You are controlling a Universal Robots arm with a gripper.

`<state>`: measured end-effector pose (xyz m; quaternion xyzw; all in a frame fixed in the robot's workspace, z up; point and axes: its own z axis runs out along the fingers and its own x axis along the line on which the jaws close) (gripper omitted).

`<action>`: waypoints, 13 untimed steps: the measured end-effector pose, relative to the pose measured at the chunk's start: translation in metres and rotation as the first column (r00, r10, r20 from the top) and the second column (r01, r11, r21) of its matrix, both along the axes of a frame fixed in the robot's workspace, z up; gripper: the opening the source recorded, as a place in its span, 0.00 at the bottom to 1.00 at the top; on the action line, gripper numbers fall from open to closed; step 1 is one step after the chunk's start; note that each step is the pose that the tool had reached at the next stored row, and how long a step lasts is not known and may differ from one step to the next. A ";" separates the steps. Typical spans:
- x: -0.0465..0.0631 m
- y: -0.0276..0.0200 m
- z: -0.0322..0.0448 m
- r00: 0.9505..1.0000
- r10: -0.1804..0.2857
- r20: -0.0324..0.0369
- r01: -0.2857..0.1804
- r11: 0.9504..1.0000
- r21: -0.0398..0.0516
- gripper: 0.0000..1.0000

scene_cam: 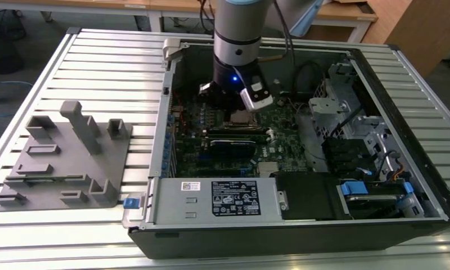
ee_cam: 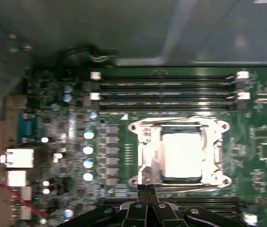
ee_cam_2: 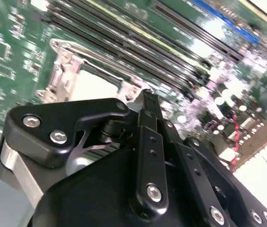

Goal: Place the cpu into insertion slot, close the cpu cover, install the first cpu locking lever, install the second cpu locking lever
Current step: 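Install the second cpu locking lever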

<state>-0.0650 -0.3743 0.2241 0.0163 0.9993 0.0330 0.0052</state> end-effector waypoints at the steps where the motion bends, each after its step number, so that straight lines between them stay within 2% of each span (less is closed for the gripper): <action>1: 0.003 0.0000 0.0000 1.000 0.000 0.000 0.000 1.000 0.000 0.11; 9: 0.030 0.0000 -0.0003 1.000 0.000 0.000 0.000 1.000 0.000 0.11; 13: 0.035 0.0011 -0.0006 1.000 0.000 0.000 0.000 1.000 0.000 0.11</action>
